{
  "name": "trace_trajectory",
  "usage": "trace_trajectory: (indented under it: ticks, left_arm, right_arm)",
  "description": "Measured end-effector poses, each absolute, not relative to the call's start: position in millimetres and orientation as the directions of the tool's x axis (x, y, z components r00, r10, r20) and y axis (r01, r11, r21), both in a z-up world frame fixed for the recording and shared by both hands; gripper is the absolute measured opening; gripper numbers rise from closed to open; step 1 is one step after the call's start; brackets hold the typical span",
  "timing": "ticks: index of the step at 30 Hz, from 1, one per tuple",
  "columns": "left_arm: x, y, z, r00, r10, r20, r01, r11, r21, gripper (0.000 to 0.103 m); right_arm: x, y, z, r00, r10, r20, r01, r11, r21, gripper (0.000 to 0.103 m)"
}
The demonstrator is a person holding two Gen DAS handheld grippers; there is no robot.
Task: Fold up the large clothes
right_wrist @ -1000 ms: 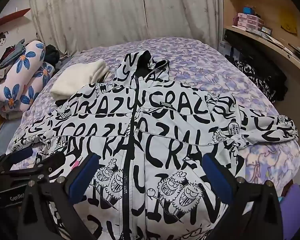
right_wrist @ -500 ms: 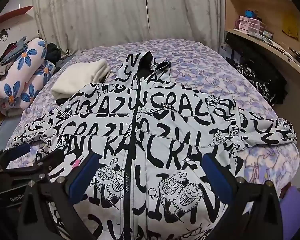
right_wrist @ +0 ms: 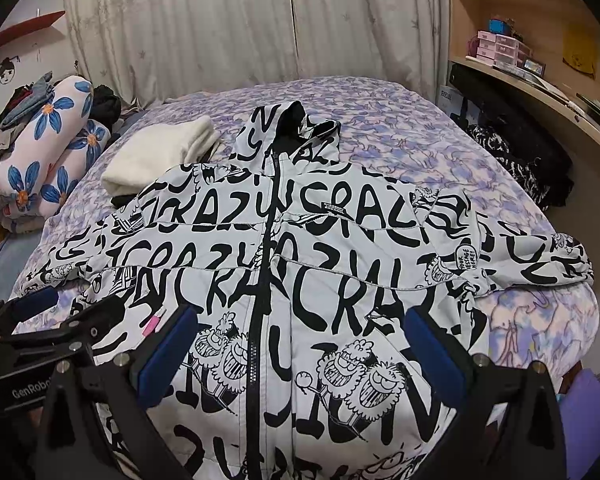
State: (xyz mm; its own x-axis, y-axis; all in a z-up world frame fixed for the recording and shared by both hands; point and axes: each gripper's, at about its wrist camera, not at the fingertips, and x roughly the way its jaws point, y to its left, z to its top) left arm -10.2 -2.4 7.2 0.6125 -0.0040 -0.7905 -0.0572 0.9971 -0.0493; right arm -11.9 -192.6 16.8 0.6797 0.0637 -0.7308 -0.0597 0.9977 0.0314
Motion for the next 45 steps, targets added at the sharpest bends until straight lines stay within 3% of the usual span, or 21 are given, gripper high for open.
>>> trace_trajectory:
  ticks: [45]
  left_arm:
    - [-6.7, 1.5, 6.5, 0.607, 0.01, -0.795, -0.074, 0.996, -0.044, 0.101]
  right_arm:
    - [-11.1, -196.1, 8.5, 0.679, 0.057, -0.732, -0.053, 0.998, 0.029, 0.103]
